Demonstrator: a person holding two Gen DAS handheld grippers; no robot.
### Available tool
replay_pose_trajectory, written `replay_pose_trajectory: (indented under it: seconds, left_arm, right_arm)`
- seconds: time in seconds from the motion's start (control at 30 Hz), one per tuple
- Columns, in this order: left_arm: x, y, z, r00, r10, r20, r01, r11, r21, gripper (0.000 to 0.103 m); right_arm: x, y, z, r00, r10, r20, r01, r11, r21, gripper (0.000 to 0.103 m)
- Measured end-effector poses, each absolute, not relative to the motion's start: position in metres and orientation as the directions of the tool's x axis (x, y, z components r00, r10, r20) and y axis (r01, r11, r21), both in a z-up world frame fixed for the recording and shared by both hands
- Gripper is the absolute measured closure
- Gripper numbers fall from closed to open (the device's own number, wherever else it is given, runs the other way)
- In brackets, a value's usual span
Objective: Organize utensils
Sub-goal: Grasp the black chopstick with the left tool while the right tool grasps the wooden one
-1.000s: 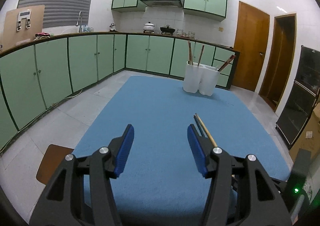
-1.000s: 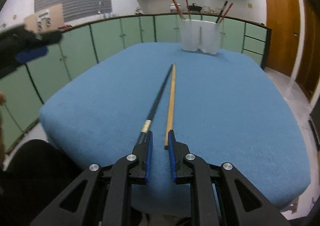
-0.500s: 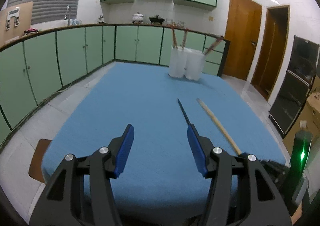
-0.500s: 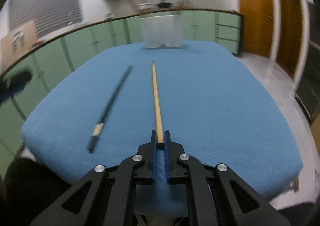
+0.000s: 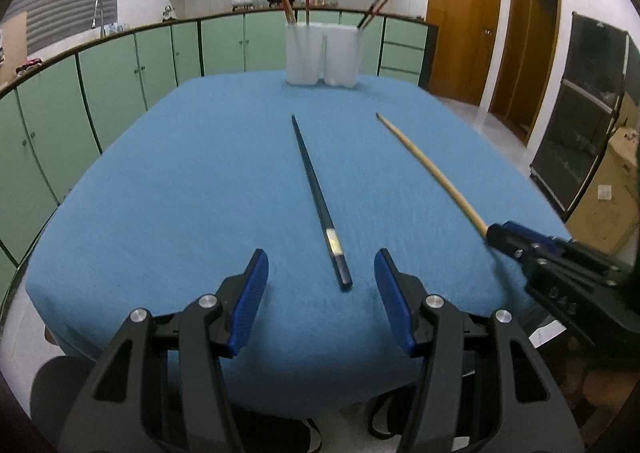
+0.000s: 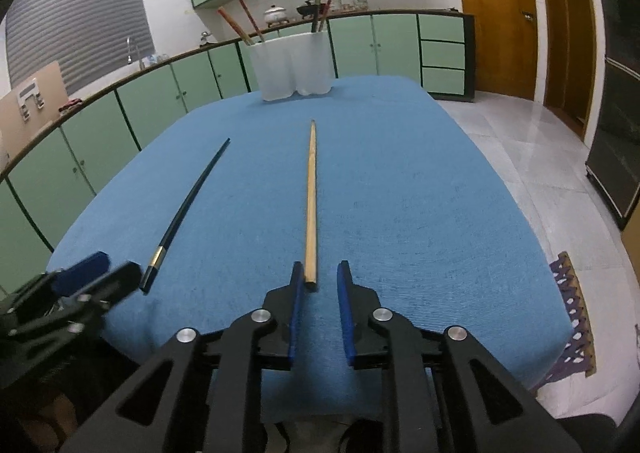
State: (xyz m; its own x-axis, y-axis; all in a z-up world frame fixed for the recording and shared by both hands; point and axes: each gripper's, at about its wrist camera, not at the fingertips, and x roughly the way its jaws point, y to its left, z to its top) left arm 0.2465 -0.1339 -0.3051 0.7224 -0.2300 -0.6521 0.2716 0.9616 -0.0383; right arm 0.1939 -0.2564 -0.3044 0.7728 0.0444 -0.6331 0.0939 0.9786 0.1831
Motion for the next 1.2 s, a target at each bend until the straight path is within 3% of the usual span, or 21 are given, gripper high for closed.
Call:
replay_pose_trajectory:
  seconds: [0.23, 0.37, 0.43, 0.53, 0.93, 1.07, 1.2]
  left_arm:
    - [0.255, -0.137, -0.313, 0.723, -0.202, -0.661, 0.248, 0.968, -0.024, 0.053]
    - [0.258, -0.136, -0.314, 0.724, -0.209, -0.657, 0.250, 0.968, -0.033, 0.087]
    - [0.260, -0.133, -0.312, 0.718, -0.216, -0.662, 0.251, 0.967, -0.042, 0.096]
    - [0.262, -0.131, -0.310, 0.711, -0.226, -0.666, 0.251, 0.966, -0.059, 0.097]
    - [0.248, -0.114, -0.263, 0.735, -0.266, -0.623, 0.265, 0.959, -0.097, 0.097]
    - [0.244, -0.111, -0.247, 0.759, -0.270, -0.592, 0.265, 0.959, -0.098, 0.097]
    - [0.245, -0.112, -0.250, 0.752, -0.275, -0.599, 0.270, 0.958, -0.100, 0.097]
  right_arm:
    - [0.197, -0.246, -0.307, 0.781, 0.027, -0.624, 0.064, 0.990, 0.123, 0.080]
    - [0.197, -0.240, -0.310, 0.788, 0.013, -0.616, 0.057, 0.994, 0.094, 0.079]
    - [0.198, -0.238, -0.311, 0.789, 0.005, -0.614, 0.051, 0.996, 0.074, 0.081]
    - [0.198, -0.235, -0.309, 0.785, 0.013, -0.620, 0.044, 0.996, 0.077, 0.094]
    - [0.183, -0.244, -0.265, 0.825, 0.030, -0.565, 0.052, 0.990, 0.129, 0.103]
    - [0.184, -0.244, -0.261, 0.822, 0.038, -0.568, 0.045, 0.990, 0.130, 0.102]
    - [0.192, -0.239, -0.287, 0.798, 0.037, -0.602, 0.058, 0.989, 0.137, 0.090]
